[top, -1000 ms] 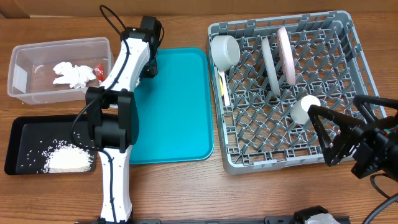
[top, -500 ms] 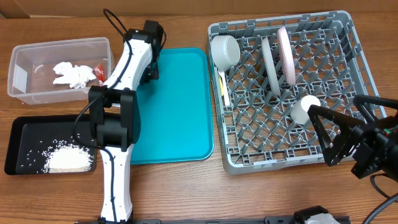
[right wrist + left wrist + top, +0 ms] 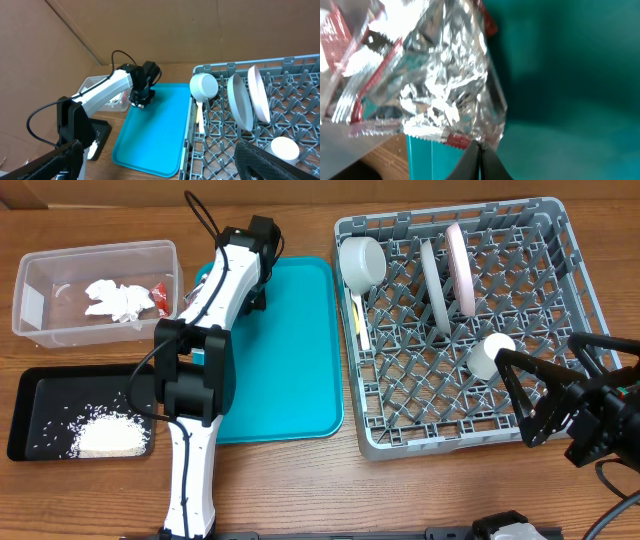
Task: Sort waste into correct bins and load items into the dishwasher rack
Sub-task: 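Move the left gripper to the silver foil wrapper and grip it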
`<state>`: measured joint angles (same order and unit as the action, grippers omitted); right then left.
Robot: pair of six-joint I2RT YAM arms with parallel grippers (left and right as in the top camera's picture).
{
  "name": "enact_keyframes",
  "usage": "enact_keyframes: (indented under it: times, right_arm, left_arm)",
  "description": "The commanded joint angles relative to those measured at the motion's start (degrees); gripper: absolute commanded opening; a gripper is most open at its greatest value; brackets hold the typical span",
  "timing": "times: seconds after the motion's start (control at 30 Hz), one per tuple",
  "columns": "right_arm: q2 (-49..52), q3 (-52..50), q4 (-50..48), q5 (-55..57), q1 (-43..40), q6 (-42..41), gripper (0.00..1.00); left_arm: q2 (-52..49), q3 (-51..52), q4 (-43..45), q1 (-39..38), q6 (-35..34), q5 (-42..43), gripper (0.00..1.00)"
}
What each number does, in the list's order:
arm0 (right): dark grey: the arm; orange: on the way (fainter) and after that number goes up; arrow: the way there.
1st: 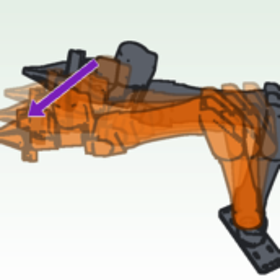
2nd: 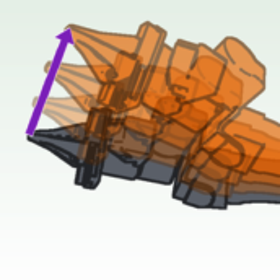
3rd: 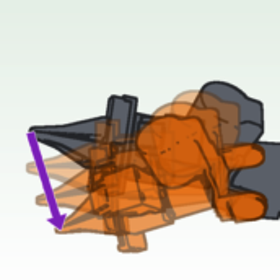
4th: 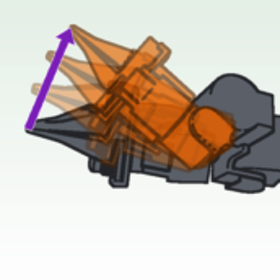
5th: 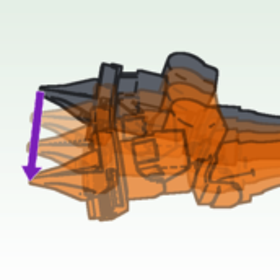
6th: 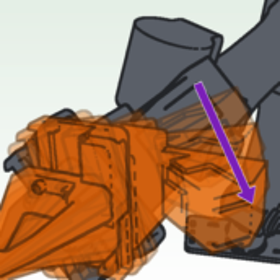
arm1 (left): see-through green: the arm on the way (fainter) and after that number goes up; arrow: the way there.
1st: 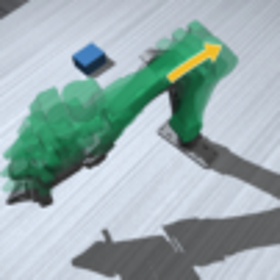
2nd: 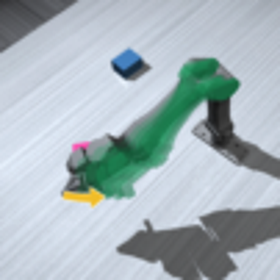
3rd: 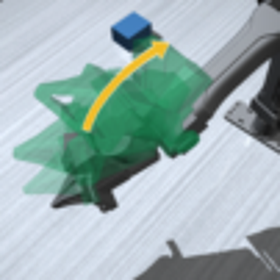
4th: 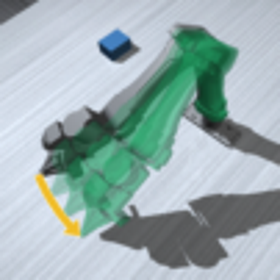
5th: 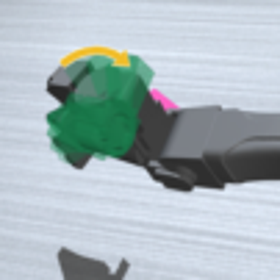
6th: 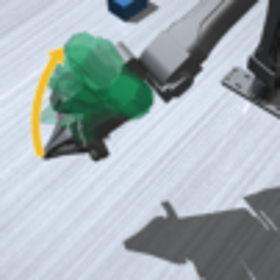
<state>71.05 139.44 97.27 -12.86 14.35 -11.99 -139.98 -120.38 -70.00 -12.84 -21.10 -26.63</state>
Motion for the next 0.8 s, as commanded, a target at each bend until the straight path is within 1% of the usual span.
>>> enact_keyframes:
  times: [0.0,0.03,0.07,0.1,0.2,0.37,0.47,0.5,0.57,0.6,0.67,0.7,0.73,0.77]
  right_arm:
    - [0.0,0.1,-0.2,0.4,0.2,-0.1,1.0]
    - [0.0,0.1,-0.2,0.4,0.2,-0.1,1.0]
    - [0.0,0.1,-0.2,0.4,0.2,0.0,1.0]
    - [0.0,0.1,-0.2,0.4,0.2,0.0,1.0]
    - [0.0,0.1,-0.2,0.4,0.2,0.0,1.0]
    - [0.0,0.1,-0.2,0.4,0.2,-0.1,1.0]
    - [0.0,0.1,-0.2,0.4,0.2,-0.1,1.0]
    - [0.0,0.1,-0.2,0.4,0.2,-0.1,1.0]
    - [0.0,0.1,-0.2,0.4,0.2,-0.1,1.0]
    - [0.0,0.1,-0.2,0.4,0.2,0.0,1.0]
    - [0.0,0.1,-0.2,0.4,0.2,0.0,1.0]
    - [0.0,0.1,-0.2,0.4,0.2,0.0,1.0]
    - [0.0,0.1,-0.2,0.4,0.2,0.0,1.0]
    - [0.0,0.1,-0.2,0.4,0.2,-0.1,1.0]
  left_arm:
    - [3.0,-0.6,2.6,-0.9,-1.0,-3.0,0.21]
    - [3.0,-0.6,3.7,-0.9,-0.6,-3.0,0.3]
    - [3.0,-0.6,4.4,-1.0,-0.5,-2.9,0.36]
    - [3.0,-0.6,6.1,-1.0,0.1,-2.4,0.43]
    - [3.0,-0.6,8.9,-1.0,2.2,-1.9,0.51]
    - [2.4,-0.6,9.5,-0.4,2.3,-1.8,0.5]
    - [1.4,-0.5,9.9,0.0,2.3,-0.7,0.46]
    - [1.1,-0.5,10.1,0.1,2.3,-0.3,0.42]
    - [1.0,-0.5,10.1,0.1,2.3,-0.4,0.29]
    - [1.0,-0.5,10.1,0.1,2.3,-0.4,0.26]
    - [1.0,-0.5,9.8,0.1,2.3,-0.4,0.26]
    - [1.0,-0.5,9.2,0.2,2.3,-0.6,0.29]
    - [0.9,-0.5,8.9,0.2,2.3,-0.8,0.34]
    - [0.9,-0.5,8.7,0.3,2.2,-0.8,0.36]
